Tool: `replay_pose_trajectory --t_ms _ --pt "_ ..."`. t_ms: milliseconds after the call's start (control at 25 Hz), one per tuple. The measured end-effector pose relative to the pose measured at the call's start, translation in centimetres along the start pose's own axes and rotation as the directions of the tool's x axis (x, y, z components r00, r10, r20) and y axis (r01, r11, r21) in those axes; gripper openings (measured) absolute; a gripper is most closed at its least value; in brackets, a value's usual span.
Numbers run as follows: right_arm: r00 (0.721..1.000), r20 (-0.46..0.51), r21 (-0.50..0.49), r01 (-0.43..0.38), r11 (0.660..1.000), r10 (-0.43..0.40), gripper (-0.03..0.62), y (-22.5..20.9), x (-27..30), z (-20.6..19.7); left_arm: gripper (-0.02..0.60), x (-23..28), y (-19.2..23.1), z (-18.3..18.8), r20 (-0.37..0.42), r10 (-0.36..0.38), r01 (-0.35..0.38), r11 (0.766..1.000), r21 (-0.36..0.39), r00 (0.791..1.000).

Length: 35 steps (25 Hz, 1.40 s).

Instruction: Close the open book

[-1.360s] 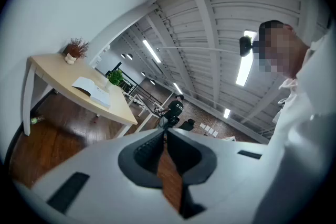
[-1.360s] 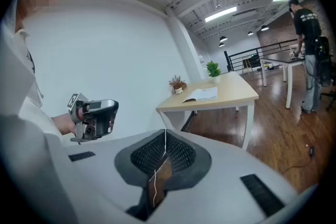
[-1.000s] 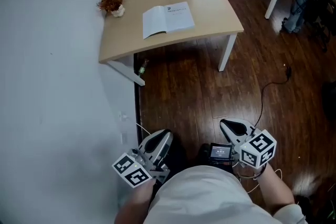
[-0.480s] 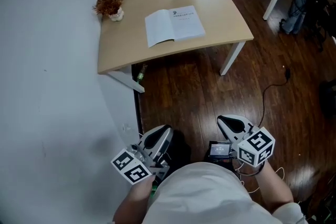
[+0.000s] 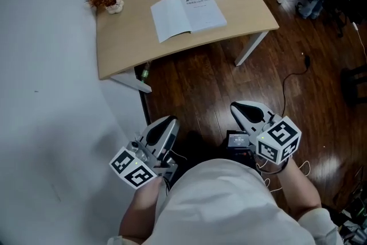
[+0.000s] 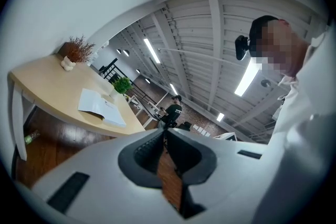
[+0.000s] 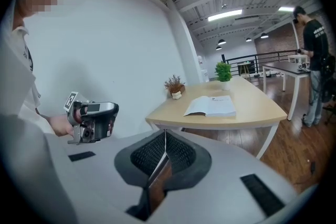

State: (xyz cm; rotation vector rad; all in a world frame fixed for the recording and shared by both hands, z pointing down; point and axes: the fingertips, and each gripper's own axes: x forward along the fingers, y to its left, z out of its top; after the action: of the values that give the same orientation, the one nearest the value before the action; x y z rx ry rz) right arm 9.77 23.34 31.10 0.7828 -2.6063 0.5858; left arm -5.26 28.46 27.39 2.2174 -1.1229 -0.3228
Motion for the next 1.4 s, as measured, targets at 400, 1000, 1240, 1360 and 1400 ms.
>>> replay_pose_trajectory --t_ms 400,1000,1240,1360,1400 --pt "1.0 0.004 -0.005 0.016 1.0 -0.016 0.003 -3.0 3.5 2.3 -0.001 2.2 3.1 1.7 -0.016 0.0 0.0 1.0 -0.015 1.0" --pt "0.994 -0.043 -0.073 -0.101 0.992 0.098 0.003 -13.7 11.9 8.5 0.0 14.1 9.6 7.5 -0.001 0.103 -0.103 0.995 -0.01 0.995" --pt "0.993 -0.045 -0.131 -0.117 0.984 0.112 0.005 -16.6 12.9 9.4 0.0 17.3 10.2 8.7 -0.002 0.14 -0.14 0.99 -0.008 0.99" --pt "0.994 -0.037 -0.165 -0.112 0.98 0.108 0.005 -17.4 13.4 10.0 0.0 17.9 10.7 9.2 0.0 0.168 -0.168 0.986 -0.01 0.986" --pt "0.994 -0.036 -0.172 -0.11 0.979 0.106 0.005 -17.5 13.5 10.1 0.0 18.0 10.8 9.4 -0.001 0.174 -0.174 0.985 -0.011 0.985"
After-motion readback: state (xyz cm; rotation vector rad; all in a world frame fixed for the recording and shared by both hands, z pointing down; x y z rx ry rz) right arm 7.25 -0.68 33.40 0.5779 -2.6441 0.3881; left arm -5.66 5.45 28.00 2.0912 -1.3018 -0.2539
